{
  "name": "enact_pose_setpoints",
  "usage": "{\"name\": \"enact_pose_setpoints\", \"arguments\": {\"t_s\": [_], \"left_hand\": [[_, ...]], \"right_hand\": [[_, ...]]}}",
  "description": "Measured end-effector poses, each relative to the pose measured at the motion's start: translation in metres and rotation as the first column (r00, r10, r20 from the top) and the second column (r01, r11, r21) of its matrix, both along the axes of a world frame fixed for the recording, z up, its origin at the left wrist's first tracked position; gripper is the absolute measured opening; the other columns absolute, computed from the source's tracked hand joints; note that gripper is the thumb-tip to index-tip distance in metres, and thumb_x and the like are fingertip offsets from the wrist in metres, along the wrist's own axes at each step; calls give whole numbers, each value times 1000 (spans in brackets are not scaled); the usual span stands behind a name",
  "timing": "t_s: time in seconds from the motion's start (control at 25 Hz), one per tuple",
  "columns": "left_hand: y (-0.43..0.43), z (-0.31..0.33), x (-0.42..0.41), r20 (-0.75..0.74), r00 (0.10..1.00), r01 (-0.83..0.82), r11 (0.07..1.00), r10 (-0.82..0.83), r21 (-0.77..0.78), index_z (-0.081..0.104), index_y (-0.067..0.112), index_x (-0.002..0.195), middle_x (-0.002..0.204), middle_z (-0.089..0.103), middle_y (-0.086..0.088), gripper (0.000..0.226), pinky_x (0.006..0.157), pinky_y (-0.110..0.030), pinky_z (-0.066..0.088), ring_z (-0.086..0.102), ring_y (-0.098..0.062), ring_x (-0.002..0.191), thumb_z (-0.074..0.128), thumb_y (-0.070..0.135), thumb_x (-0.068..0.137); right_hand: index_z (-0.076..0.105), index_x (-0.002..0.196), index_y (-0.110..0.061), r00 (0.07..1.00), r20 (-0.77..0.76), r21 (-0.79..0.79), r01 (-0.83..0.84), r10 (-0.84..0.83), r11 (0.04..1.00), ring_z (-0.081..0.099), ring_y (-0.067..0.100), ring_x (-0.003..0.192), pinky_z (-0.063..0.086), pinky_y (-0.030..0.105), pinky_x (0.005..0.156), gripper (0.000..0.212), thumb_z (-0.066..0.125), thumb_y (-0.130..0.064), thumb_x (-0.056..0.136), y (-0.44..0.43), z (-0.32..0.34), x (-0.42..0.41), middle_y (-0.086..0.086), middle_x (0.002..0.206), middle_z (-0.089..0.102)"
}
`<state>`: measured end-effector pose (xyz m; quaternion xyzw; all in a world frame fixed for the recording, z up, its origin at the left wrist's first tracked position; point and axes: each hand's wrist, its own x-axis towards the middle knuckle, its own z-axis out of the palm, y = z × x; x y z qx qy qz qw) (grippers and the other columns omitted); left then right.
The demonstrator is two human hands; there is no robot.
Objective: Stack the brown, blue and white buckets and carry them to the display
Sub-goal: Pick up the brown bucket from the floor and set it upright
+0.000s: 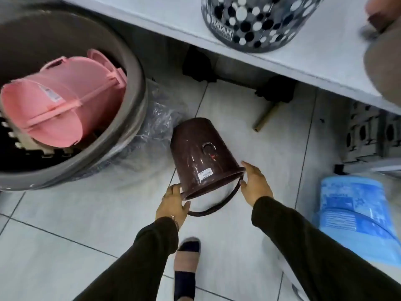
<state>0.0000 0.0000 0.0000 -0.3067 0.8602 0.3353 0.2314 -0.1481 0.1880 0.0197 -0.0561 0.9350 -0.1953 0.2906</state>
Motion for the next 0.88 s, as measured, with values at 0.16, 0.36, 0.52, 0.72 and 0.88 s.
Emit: {"name": "enact_pose_setpoints", "arguments": {"t_s": [0.16, 0.36, 0.52, 0.72, 0.88], "left_hand": [[9, -62, -18, 28, 998, -59, 998, 59, -24, 38, 17, 117, 120, 57, -6, 39, 86, -45, 54, 63, -31, 105, 62, 26, 88], [8, -73, -15, -112, 993, -32, 993, 19, -116, 42, 12, 115, 106, 62, -13, 21, 71, -40, 47, 62, -37, 92, 45, 21, 97], [-16, -43, -39, -267, 962, -96, 989, 63, -110, 42, 16, 114, 80, 60, -11, 20, 64, -34, 38, 53, -31, 74, 44, 27, 98], [-49, -27, -89, -249, 952, -163, 984, 176, 73, 40, 26, 118, 84, 70, -11, 24, 74, -41, 55, 66, -33, 77, 46, 35, 97], [-51, -37, -115, -47, 882, -434, 847, 468, 306, 41, 25, 111, 102, 70, -22, 21, 79, -54, 60, 70, -40, 88, 52, 31, 95]], "right_hand": [[54, 128, -24, 999, 17, -44, 31, -31, 999, 64, 26, 115, 52, 43, 102, 42, 64, -14, 89, -14, -62, -20, 3, 131, 63], [56, 123, -25, 962, -270, -35, -39, 28, 999, 66, 25, 105, 56, 42, 91, 33, 62, -22, 91, -3, -74, -6, 1, 119, 69], [51, 132, -24, 932, -344, -166, 58, -112, 984, 62, 27, 114, 54, 42, 96, 38, 55, -33, 95, -19, -53, -30, 2, 131, 60], [7, 153, -31, 959, -56, -113, 271, -279, 956, 37, 40, 142, 40, 57, 112, 94, 71, -19, 84, -20, -41, -56, 10, 161, 18], [3, 157, -25, 934, 37, -171, 356, -355, 919, 51, 41, 131, 43, 48, 111, 94, 63, -5, 88, -12, -49, -39, 8, 162, 16]]}}
